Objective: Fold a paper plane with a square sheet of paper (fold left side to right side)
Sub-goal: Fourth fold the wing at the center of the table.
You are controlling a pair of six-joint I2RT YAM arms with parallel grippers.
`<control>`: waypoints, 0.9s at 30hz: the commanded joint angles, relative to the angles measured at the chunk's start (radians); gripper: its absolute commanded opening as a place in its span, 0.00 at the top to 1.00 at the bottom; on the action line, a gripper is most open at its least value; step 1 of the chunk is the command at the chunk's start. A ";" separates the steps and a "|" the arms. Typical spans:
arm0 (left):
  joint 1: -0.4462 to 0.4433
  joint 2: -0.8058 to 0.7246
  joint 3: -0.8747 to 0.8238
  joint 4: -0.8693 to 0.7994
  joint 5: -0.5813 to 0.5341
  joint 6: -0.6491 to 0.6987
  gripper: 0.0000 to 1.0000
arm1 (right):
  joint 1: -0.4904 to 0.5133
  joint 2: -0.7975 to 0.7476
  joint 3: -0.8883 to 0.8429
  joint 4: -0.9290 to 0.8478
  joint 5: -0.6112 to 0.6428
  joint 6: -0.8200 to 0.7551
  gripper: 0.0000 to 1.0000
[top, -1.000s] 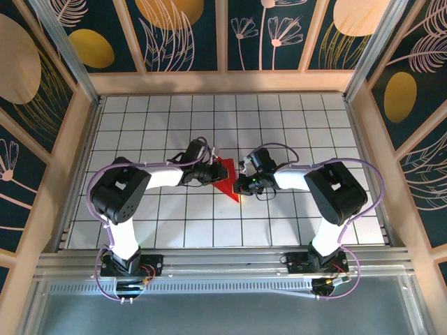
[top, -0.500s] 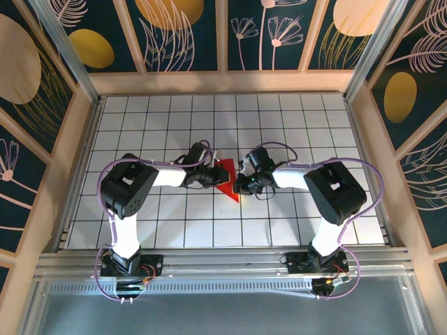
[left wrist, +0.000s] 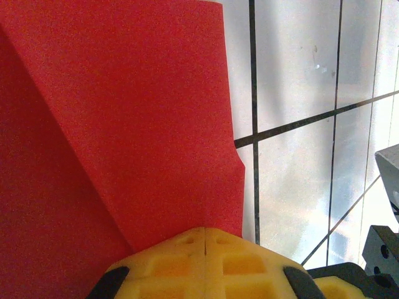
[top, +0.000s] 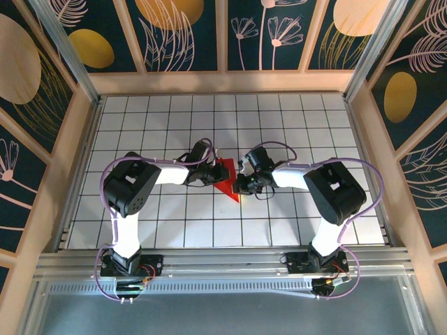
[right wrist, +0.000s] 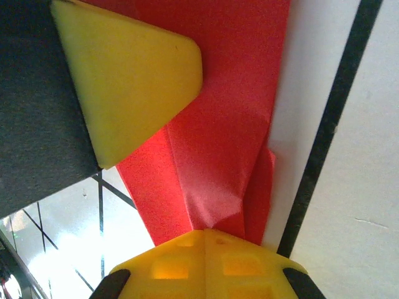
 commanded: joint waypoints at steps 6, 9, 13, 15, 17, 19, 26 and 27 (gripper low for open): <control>0.084 0.048 0.045 -0.021 -0.083 0.057 0.98 | 0.017 0.099 -0.059 -0.190 0.166 -0.040 1.00; 0.105 0.063 0.073 -0.036 -0.083 0.075 0.98 | 0.019 0.102 -0.060 -0.189 0.162 -0.042 1.00; 0.140 0.088 0.113 -0.062 -0.096 0.103 0.98 | 0.021 0.099 -0.065 -0.188 0.159 -0.042 1.00; 0.163 0.101 0.130 -0.069 -0.101 0.117 0.98 | 0.022 0.098 -0.066 -0.187 0.156 -0.041 1.00; 0.182 0.115 0.154 -0.083 -0.107 0.131 0.98 | 0.023 0.094 -0.069 -0.184 0.154 -0.039 1.00; 0.198 0.132 0.188 -0.099 -0.111 0.149 0.98 | 0.023 0.094 -0.069 -0.182 0.151 -0.039 1.00; 0.239 0.164 0.250 -0.129 -0.124 0.187 0.99 | 0.024 0.089 -0.071 -0.171 0.139 -0.032 1.00; 0.241 0.147 0.245 -0.130 -0.131 0.197 0.99 | 0.024 0.084 -0.071 -0.166 0.135 -0.029 1.00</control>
